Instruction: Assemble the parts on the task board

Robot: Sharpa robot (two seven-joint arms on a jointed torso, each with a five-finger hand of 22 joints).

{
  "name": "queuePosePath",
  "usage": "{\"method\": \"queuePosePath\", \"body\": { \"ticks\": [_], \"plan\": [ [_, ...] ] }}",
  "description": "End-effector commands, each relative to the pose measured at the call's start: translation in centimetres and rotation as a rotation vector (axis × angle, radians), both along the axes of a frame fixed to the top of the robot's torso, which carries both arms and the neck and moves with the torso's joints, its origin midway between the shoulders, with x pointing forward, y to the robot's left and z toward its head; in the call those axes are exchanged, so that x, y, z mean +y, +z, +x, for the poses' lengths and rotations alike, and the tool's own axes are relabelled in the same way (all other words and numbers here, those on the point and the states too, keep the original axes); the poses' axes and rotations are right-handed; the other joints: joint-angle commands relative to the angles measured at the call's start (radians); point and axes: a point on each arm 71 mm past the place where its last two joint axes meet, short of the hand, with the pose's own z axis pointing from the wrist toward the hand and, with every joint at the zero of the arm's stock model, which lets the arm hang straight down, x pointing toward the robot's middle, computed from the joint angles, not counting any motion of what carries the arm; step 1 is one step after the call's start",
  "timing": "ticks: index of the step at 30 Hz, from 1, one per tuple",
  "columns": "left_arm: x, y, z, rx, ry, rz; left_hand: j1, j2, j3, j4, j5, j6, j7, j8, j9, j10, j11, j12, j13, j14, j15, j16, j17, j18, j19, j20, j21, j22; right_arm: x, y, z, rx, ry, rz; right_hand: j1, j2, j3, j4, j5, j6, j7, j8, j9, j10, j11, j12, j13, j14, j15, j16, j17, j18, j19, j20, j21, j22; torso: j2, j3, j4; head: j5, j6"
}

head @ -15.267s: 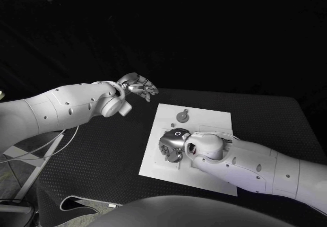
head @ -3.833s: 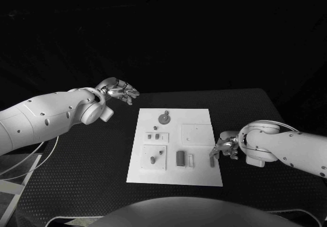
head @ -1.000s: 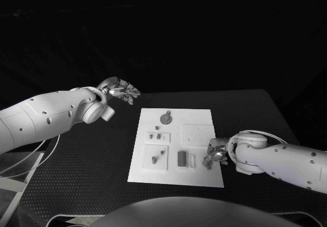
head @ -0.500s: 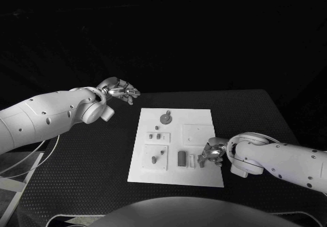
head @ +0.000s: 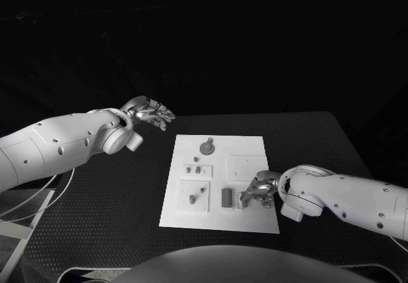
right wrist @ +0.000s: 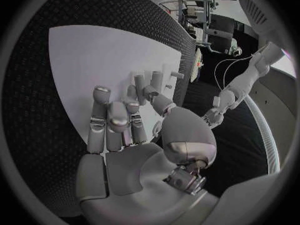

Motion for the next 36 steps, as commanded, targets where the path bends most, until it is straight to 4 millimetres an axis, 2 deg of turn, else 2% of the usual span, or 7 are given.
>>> {"method": "queuePosePath", "body": {
  "ticks": [1, 8, 16, 28, 36],
  "plan": [
    [-0.2, 0.1, 0.0, 0.001, -0.011, -0.010, 0.001, 0.002, 0.001, 0.006, 0.004, -0.007, -0.003, 0.007, -0.002, -0.008, -0.001, 0.007, -0.001, 0.009, -0.001, -0.005, 0.002, 0.011, 0.007, -0.002, 0.005, -0.001, 0.4, -0.2, 0.0, 0.034, -0.013, 0.016, 0.017, 0.018, 0.004, 0.003, 0.007, -0.005, 0.009, 0.001, 0.007, 0.008, -0.001, 0.006, -0.001, 0.001, -0.007, 0.007, 0.000, 0.024, 0.005, 0.002, 0.005, 0.019, 0.000, 0.0002, -0.0008, 0.000, 0.000],
    [-0.2, 0.1, 0.0, 0.002, -0.011, -0.009, 0.000, 0.001, 0.001, 0.007, 0.004, -0.007, -0.003, 0.007, -0.002, -0.008, -0.001, 0.007, -0.001, 0.009, -0.001, -0.005, 0.002, 0.011, 0.007, -0.002, 0.005, -0.001, 0.5, -0.5, 0.4, 0.032, 0.007, -0.017, 0.013, 0.020, 0.005, 0.003, 0.007, -0.005, 0.009, 0.000, 0.006, 0.008, -0.001, 0.006, -0.002, 0.000, -0.007, 0.007, 0.000, 0.024, 0.004, 0.002, 0.005, 0.018, 0.000, 0.0011, 0.0012, 0.000, 0.000],
    [-0.2, 0.0, 0.0, 0.003, -0.012, -0.010, 0.000, 0.001, 0.000, 0.007, 0.004, -0.007, -0.003, 0.007, -0.002, -0.008, -0.001, 0.007, -0.001, 0.009, -0.001, -0.005, 0.003, 0.011, 0.007, -0.002, 0.005, -0.001, 0.8, -0.5, 0.3, 0.036, 0.018, -0.019, 0.012, 0.020, 0.005, 0.003, 0.007, -0.006, 0.009, -0.001, 0.006, 0.007, -0.001, 0.006, -0.002, 0.000, -0.007, 0.006, 0.000, 0.024, 0.004, 0.003, 0.005, 0.018, 0.000, 0.0008, -0.0008, 0.002, 0.000],
    [-0.2, 0.0, 0.0, 0.004, -0.014, -0.010, 0.000, 0.001, 0.000, 0.008, 0.004, -0.008, -0.003, 0.007, -0.002, -0.008, -0.001, 0.007, -0.002, 0.009, -0.001, -0.006, 0.003, 0.011, 0.007, -0.002, 0.005, -0.002, 1.3, -0.8, 0.2, 0.052, 0.036, -0.022, 0.009, 0.019, 0.005, 0.003, 0.007, -0.006, 0.009, -0.001, 0.005, 0.006, 0.000, 0.005, -0.002, 0.000, -0.006, 0.006, -0.001, 0.024, 0.003, 0.003, 0.005, 0.018, 0.000, 0.0009, 0.0010, 0.003, 0.000],
    [-0.2, 0.0, 0.0, 0.004, -0.013, -0.010, -0.001, 0.002, 0.000, 0.009, 0.004, -0.008, -0.003, 0.007, -0.002, -0.008, -0.001, 0.007, -0.002, 0.009, -0.001, -0.006, 0.004, 0.011, 0.007, -0.002, 0.005, -0.002, 1.2, -0.8, 0.3, 0.045, 0.025, -0.018, 0.004, 0.016, 0.004, 0.003, 0.007, -0.006, 0.010, -0.002, 0.003, 0.006, 0.000, 0.005, -0.002, -0.001, -0.006, 0.006, -0.001, 0.024, 0.003, 0.003, 0.005, 0.018, 0.000, 0.0009, -0.0006, 0.003, 0.000]
  ]
}}
